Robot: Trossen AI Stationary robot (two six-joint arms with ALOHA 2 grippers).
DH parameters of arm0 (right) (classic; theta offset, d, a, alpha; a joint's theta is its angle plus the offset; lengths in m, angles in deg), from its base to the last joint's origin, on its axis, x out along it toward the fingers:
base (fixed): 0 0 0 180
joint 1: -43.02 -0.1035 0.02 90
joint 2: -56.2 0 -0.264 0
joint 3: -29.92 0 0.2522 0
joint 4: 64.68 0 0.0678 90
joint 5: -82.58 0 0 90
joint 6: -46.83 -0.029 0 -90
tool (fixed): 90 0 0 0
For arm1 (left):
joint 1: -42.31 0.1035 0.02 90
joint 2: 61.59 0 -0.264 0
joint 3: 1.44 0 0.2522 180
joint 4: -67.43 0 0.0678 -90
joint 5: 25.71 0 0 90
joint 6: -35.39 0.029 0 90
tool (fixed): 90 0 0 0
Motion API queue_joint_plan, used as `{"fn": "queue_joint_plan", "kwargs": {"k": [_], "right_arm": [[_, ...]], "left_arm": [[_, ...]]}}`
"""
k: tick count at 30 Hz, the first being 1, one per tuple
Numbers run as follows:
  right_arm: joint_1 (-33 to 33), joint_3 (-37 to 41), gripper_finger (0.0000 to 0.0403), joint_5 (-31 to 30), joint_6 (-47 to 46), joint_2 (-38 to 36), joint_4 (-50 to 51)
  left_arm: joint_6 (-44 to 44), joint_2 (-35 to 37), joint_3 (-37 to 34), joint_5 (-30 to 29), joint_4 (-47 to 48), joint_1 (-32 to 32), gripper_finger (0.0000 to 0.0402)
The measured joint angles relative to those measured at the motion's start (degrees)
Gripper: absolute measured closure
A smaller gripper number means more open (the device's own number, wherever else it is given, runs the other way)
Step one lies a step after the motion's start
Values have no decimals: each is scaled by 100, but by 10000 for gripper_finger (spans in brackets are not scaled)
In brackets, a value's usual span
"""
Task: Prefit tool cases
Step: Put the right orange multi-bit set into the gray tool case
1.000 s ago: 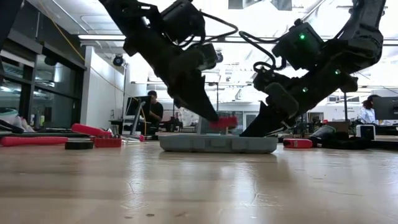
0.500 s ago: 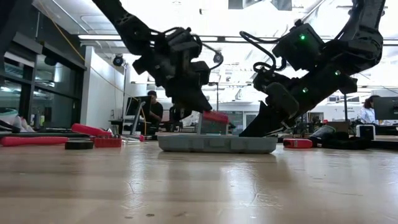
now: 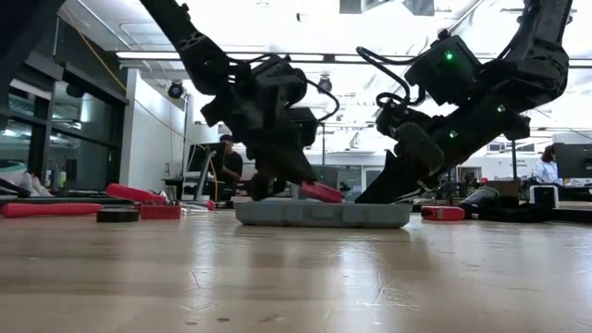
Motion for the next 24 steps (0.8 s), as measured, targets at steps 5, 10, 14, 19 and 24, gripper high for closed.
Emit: {"fn": "queue_joint_plan", "kwargs": {"k": [5, 10, 14, 19, 24], "right_arm": [[-42, 0, 377, 38, 4, 0, -3], [-42, 0, 377, 34, 13, 0, -26], [-42, 4, 377, 32, 16, 3, -156], [-44, -54, 377, -40, 63, 4, -276], [-177, -356, 377, -92, 366, 4, -160]], "left_arm": [[-138, 0, 0, -93, -203, 84, 401], [-140, 0, 0, -250, -176, 90, 401], [-119, 0, 0, -256, -146, 90, 401], [-47, -40, 11, -309, -59, 75, 401], [-25, -68, 13, -398, -45, 74, 401]]}}
